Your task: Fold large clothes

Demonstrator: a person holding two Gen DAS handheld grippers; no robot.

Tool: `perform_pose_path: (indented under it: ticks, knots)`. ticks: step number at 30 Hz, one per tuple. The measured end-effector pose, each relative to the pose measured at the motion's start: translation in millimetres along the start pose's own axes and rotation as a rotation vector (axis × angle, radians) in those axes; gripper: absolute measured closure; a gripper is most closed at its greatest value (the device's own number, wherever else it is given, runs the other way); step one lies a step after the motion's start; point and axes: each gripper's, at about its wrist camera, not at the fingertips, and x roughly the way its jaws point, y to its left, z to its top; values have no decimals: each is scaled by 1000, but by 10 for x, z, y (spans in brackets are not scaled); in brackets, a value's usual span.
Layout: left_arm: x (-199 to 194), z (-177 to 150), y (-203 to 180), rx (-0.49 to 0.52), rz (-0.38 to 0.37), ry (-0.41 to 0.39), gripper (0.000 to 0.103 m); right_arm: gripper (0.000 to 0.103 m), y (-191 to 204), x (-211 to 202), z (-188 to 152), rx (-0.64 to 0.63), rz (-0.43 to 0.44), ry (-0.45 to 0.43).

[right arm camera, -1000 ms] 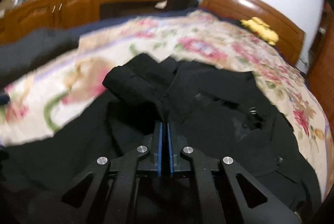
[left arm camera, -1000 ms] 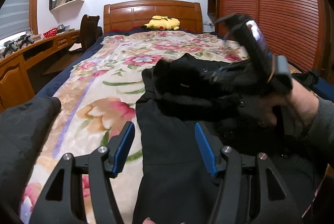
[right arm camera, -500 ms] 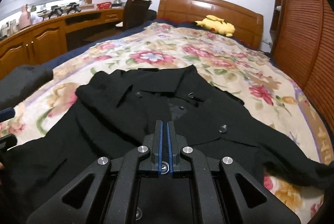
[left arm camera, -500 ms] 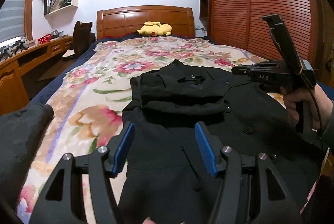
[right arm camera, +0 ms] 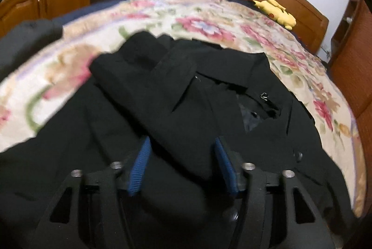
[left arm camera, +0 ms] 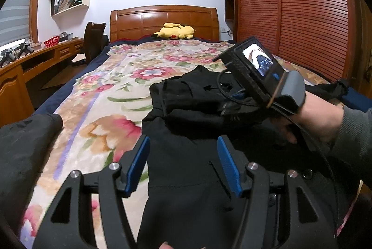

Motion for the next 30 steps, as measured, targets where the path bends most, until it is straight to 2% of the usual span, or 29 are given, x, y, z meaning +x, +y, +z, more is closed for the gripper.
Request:
perform_pose_path:
  ticks: [1, 5, 8, 10, 13, 16, 20, 22, 23, 24, 25, 26, 30]
  knots:
    - [6, -4, 0, 1, 0, 2, 44, 100, -32, -17, -2, 8, -3, -14]
    - [17, -2, -34, 8, -7, 0, 44, 101, -312, -376, -106, 143, -20, -155]
    - [-14, 14, -81, 7, -26, -11, 44, 101, -618, -730, -381, 301, -56, -227]
    - [-33, 20, -107, 7, -37, -17, 44, 101, -793, -863, -586, 383, -81, -224]
    - [-61, 27, -160, 7, -56, -24, 44, 101, -955, -999, -862, 441, -134, -186]
    - [-86, 39, -230, 15, -70, -31, 44, 101, -1005, -1157, -1101, 445, -166, -163]
    - [-91, 56, -276, 9, -81, -39, 44, 100, -1062, -1314, -1165, 435, -185, -155]
    - [-77, 59, -284, 2, -86, -35, 44, 90, -1054, -1363, -1112, 435, -178, -165]
    - [-70, 63, -289, 1, -88, -34, 44, 74, -1052, -1374, -1063, 427, -167, -169]
    - [-57, 61, -306, 6, -87, -32, 44, 52, -1045, -1367, -1014, 419, -165, -175]
    - [-49, 58, -319, 11, -84, -31, 44, 44, -1045, -1345, -958, 410, -170, -180]
    - [-40, 57, -330, 14, -83, -29, 44, 40, -1064, -1318, -924, 407, -168, -182]
    - [9, 35, -347, 23, -67, -14, 44, 40, -1235, -1018, -806, 420, -167, -134]
